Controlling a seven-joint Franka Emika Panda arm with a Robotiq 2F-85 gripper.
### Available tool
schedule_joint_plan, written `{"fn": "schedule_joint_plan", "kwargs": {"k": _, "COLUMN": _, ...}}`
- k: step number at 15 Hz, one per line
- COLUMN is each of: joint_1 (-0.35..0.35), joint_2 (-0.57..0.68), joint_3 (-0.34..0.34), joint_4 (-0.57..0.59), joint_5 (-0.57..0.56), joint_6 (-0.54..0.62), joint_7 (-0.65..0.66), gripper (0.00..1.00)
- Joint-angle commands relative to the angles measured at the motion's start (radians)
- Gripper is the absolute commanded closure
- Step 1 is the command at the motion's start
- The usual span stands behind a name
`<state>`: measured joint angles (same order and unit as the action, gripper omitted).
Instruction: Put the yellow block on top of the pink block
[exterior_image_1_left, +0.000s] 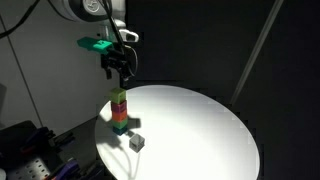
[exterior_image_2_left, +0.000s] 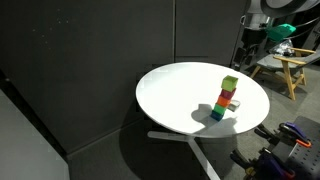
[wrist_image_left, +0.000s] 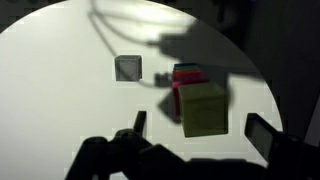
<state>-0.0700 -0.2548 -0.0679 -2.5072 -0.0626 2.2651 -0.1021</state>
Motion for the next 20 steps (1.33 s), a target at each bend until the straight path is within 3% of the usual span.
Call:
{"fn": "schedule_joint_plan", "kwargs": {"k": 1, "joint_1": -0.001, "joint_2": -0.073, "joint_3": 0.029, "joint_4": -0.034, "joint_5": -0.042, "joint_6": -0.019, "joint_7": 0.078, "gripper": 0.00}}
{"fn": "schedule_joint_plan", "kwargs": {"k": 9, "joint_1": 0.012, "joint_2": -0.175, "joint_3": 0.055, "joint_4": -0.054, "joint_5": -0.029, "joint_6": -0.077, "joint_7": 0.079, "gripper": 0.00}}
{"fn": "schedule_joint_plan", "kwargs": {"k": 20, "joint_1": 0.021, "joint_2": -0.286, "joint_3": 0.035, "joint_4": -0.016, "joint_5": -0.002, "joint_6": -0.318, "joint_7": 0.036, "gripper": 0.00}}
